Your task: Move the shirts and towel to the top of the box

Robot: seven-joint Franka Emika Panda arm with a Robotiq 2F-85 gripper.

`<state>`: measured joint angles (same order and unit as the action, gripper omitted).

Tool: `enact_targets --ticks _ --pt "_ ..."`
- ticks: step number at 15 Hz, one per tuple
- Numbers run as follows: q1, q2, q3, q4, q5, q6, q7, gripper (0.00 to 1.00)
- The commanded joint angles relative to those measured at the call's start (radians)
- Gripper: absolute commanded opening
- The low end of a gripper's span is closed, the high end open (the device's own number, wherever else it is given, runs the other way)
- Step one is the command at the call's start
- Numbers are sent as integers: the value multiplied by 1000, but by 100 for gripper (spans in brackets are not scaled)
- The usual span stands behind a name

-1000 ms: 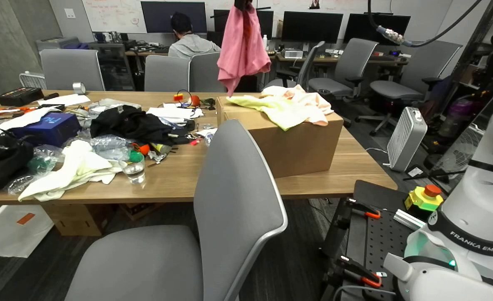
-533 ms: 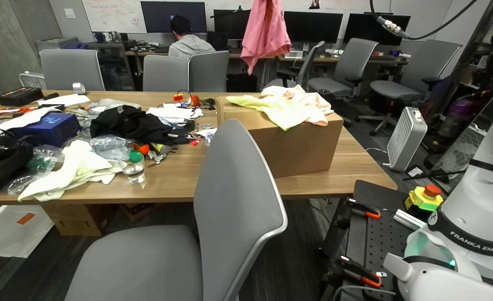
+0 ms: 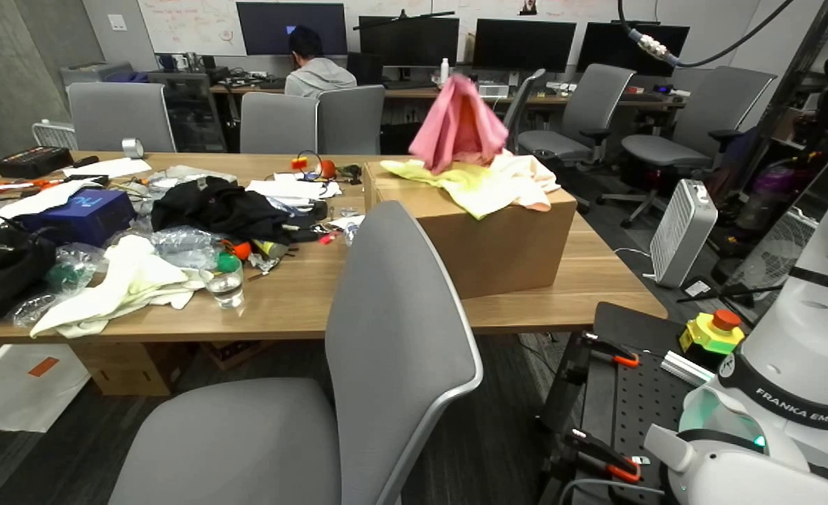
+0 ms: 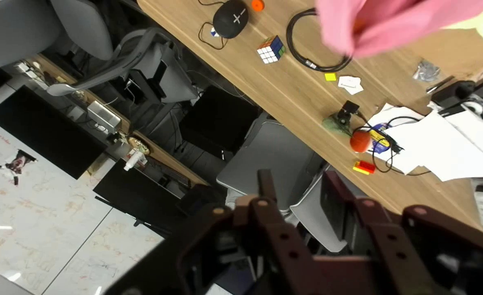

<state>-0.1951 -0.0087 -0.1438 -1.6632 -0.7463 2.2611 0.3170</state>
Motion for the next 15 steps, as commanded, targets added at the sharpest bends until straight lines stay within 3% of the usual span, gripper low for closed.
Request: enact_targets --ticks 1,5,6,11,15 --pt "14 27 -5 39 -14 -19 0 68" --pt "25 -28 1 -55 78 -17 -133 97" --pt "31 -47 5 -92 116 -8 -188 100" --pt "43 -208 -7 -297 358 -12 -508 100" --pt "43 -367 -53 -441 473 -78 -715 100"
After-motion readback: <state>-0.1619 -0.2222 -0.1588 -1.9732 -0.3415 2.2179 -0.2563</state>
